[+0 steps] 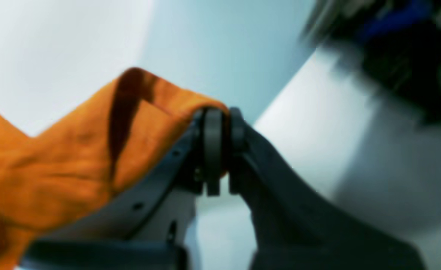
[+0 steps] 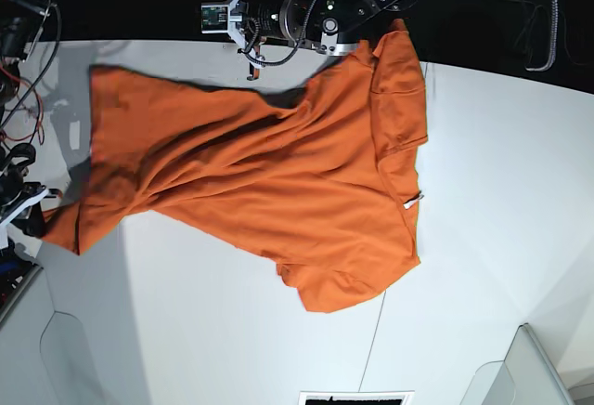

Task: Layout the t-shirt on the table in an organized manner, then fold the t-shirt properly
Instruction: 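Grasp the shirt shoulder with the left gripper and pull it flat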

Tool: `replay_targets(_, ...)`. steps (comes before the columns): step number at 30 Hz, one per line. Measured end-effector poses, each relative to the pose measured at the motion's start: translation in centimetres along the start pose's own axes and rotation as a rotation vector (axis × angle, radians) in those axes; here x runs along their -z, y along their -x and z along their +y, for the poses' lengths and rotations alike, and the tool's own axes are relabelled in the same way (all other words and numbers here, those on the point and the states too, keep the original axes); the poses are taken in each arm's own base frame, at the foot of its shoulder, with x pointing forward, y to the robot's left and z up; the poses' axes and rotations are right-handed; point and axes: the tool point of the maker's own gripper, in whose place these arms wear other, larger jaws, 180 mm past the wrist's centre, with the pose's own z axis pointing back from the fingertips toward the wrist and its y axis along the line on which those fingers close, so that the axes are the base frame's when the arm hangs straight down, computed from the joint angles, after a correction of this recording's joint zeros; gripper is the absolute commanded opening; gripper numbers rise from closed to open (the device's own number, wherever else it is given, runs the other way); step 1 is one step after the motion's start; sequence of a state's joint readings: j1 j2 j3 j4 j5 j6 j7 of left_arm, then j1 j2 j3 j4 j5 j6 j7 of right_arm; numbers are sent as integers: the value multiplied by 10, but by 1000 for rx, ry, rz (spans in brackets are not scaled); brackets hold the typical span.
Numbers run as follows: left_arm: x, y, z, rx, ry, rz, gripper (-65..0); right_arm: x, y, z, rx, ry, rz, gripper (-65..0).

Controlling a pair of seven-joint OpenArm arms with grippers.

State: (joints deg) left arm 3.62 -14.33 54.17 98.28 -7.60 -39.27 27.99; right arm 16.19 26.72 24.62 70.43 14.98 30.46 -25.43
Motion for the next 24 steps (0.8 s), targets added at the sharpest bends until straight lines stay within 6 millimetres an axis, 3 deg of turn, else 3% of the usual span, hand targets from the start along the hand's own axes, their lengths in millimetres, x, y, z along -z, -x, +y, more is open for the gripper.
replay_targets(3,1,-1,-1,2,5,-3,-650,3,-16,0,24,-11,-14,-650)
replay_targets(7,0,-5,13,-22,-55,-9,-650,4,-6,8,57,-37,27,-650)
replay_targets(8,-1,-6,20,-28,-77,-14,-645,4,-2,9,60,-41,31,-650)
replay_targets(12,-10,-28,69,-54,-230,-60,-472,2,12,11,63,-43,59,-650)
replay_targets(14,-15,-43,91,-70,-302,-98,-453,1,20,12,64,-44,75,-650)
replay_targets(18,-18,-64,113,-73,-343,-149,-454,0,35,17,73,-52,102,-650)
replay_targets(21,-12,-59,133,-106,-374,-134,-457,1,39,21,78,-58,114,-650)
replay_targets(24,3,-42,143,-111,-382,-90,-479,1,36,20,79,-58,107,-650)
